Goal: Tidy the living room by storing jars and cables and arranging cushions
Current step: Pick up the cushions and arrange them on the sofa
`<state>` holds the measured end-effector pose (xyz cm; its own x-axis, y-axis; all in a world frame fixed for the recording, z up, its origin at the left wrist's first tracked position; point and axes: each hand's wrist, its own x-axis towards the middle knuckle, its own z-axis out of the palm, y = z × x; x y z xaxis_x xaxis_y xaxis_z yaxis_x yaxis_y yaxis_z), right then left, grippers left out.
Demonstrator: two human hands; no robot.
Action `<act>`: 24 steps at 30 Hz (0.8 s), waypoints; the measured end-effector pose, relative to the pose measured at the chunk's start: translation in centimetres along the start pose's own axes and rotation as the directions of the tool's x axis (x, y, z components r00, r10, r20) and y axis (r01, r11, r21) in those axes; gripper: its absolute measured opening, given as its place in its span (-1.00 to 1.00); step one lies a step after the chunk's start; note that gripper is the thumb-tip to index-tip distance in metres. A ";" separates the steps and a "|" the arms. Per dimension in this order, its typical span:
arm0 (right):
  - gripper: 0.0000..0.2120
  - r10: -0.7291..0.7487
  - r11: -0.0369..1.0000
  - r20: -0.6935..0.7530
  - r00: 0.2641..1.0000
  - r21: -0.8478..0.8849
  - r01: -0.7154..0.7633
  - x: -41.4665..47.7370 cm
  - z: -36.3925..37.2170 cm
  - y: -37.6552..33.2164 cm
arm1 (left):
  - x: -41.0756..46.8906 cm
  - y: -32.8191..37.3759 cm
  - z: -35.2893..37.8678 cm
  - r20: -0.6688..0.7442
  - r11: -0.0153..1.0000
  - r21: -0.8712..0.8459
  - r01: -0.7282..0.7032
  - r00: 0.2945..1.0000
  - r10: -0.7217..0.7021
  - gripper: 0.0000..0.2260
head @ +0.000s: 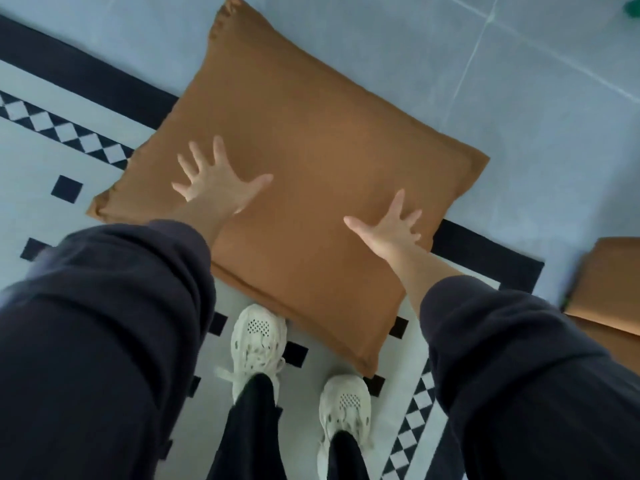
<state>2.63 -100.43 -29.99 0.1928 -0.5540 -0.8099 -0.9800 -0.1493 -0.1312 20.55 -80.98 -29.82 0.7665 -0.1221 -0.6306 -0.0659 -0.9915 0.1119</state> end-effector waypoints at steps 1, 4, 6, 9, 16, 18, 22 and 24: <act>0.13 0.037 0.998 -0.026 0.999 0.044 -0.035 1.6 0.4 -0.7 | 2.1 0.0 0.4 -0.032 1.000 -0.009 0.014 0.999 -0.014 0.02; 0.19 0.143 0.988 -0.071 0.987 0.073 -0.138 5.3 1.4 -1.9 | 6.7 -0.6 1.4 -0.127 0.996 -0.046 0.081 0.988 -0.086 0.12; 0.21 0.171 0.985 -0.113 0.979 0.021 -0.170 7.4 2.0 -2.5 | 9.0 -0.4 2.1 -0.181 0.996 0.000 0.094 0.979 -0.092 0.13; 0.15 0.180 0.981 -0.198 0.963 -0.040 -0.192 9.4 1.7 -3.3 | 11.0 0.9 2.1 -0.264 0.989 0.148 0.014 0.964 0.026 -0.05; -0.53 -0.286 0.930 -0.313 0.906 -0.321 0.182 9.9 2.0 -1.4 | 11.4 1.4 1.1 -0.290 0.943 0.253 -0.213 0.914 0.285 -0.52; -0.60 -0.354 0.915 -0.328 0.876 -0.316 0.251 9.1 1.9 -0.8 | 10.3 1.3 1.0 -0.318 0.947 0.217 -0.238 0.900 0.299 -0.53; -0.62 -0.354 0.932 -0.352 0.867 -0.208 0.296 4.9 0.8 0.3 | 5.9 1.6 -0.9 -0.311 0.970 0.149 -0.193 0.922 0.231 -0.56; -0.62 -0.328 0.945 -0.363 0.872 -0.145 0.295 1.9 -0.1 1.1 | 2.8 2.3 -2.4 -0.297 0.980 0.098 -0.171 0.935 0.192 -0.58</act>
<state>1.96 -101.78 -31.61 0.5071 -0.7315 -0.4558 -0.8618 -0.4230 -0.2799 24.08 -83.46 -29.49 0.8940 -0.2918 -0.3401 -0.2579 -0.9557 0.1422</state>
